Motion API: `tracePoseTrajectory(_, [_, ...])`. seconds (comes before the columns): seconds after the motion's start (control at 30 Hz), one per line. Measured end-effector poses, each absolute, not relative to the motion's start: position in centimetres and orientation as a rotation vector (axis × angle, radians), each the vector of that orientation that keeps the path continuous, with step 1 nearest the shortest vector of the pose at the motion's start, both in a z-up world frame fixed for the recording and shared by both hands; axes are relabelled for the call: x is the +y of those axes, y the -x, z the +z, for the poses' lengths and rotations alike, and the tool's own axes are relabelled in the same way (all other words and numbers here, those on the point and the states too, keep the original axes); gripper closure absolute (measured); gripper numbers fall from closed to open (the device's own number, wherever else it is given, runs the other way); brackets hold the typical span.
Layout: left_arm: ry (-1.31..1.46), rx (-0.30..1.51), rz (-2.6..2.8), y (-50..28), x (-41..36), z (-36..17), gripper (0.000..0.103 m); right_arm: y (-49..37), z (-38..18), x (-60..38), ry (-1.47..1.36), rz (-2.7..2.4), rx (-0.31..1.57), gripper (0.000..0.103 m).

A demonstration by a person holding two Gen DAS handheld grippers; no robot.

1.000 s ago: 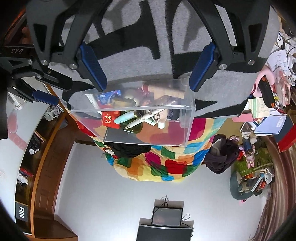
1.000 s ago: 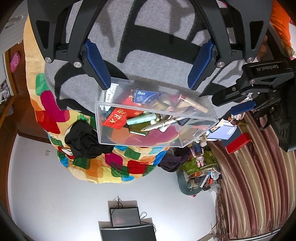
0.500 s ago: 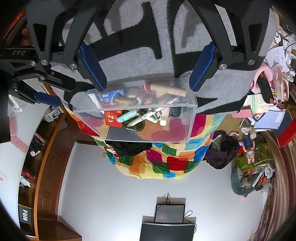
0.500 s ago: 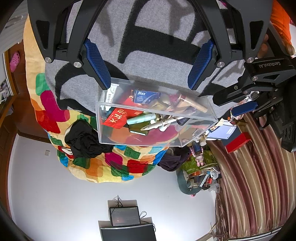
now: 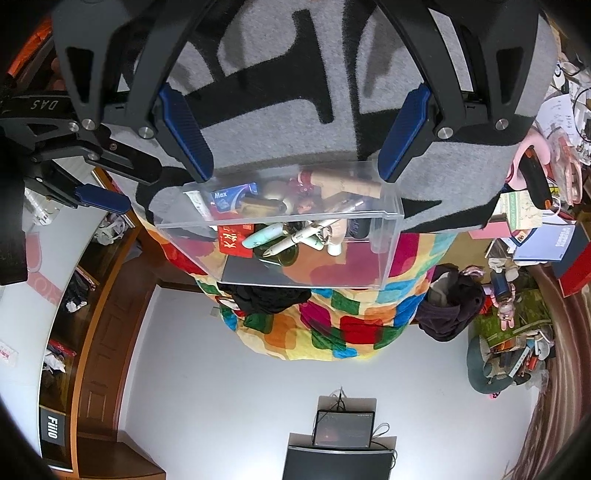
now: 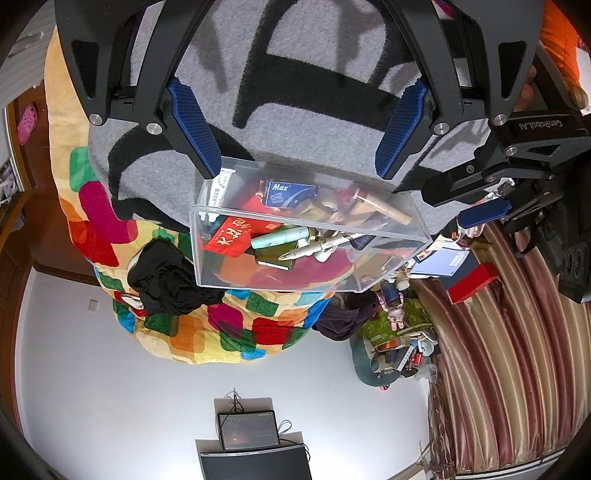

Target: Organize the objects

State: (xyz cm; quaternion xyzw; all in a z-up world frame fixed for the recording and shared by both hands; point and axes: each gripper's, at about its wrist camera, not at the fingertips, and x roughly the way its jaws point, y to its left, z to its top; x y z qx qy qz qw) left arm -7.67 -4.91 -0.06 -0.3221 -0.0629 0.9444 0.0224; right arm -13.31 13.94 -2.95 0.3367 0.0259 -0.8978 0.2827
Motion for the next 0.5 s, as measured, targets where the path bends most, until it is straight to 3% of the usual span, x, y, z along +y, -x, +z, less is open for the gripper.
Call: tracePoseTrajectory(0.5, [0.989,-0.166,2.905,7.4,-4.33,0.16,0.011,13.08,-3.07,13.57,-0.908,-2.395,0.056,0.019])
